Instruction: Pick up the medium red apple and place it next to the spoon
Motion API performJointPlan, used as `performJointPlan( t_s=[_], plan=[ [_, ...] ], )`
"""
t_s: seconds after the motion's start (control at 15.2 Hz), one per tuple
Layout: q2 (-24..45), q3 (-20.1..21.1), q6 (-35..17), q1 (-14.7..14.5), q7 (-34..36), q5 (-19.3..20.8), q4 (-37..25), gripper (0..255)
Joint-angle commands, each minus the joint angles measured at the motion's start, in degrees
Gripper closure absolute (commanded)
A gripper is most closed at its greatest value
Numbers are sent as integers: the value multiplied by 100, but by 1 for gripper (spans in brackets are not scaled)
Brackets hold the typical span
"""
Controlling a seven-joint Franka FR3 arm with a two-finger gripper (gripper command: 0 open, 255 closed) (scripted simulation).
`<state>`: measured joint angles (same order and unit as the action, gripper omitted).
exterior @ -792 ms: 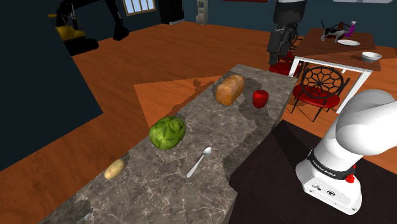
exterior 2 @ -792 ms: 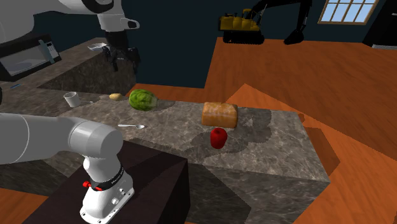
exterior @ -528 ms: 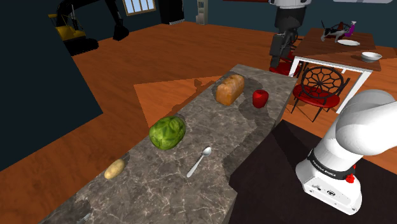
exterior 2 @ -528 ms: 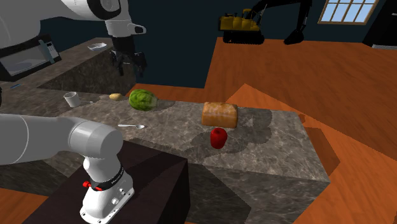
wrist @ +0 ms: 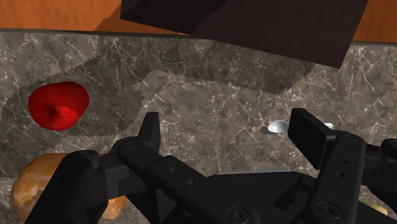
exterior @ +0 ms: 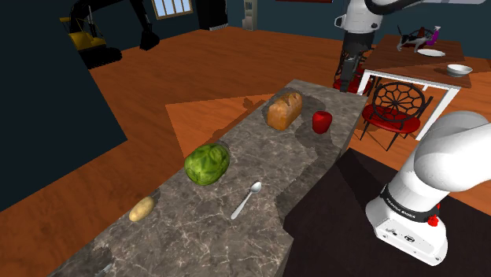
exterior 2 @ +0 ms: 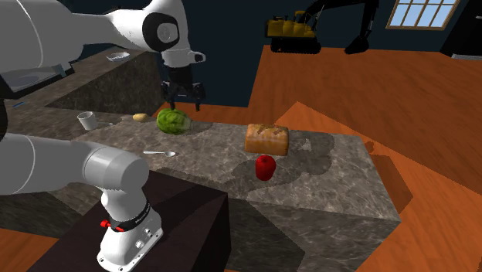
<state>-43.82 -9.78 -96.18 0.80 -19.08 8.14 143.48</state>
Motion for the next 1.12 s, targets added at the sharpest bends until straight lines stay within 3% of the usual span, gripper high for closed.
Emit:
performJointPlan(
  t_s=[0.0,0.59,1.06],
  plan=[
    [195,-254,-289,23,-356,163,64,0],
    [1531,-1484,-1714,29,-1979,643,20,0],
    [3106,-2397,-2784,-204,-3470,297,-516,0]
  ],
)
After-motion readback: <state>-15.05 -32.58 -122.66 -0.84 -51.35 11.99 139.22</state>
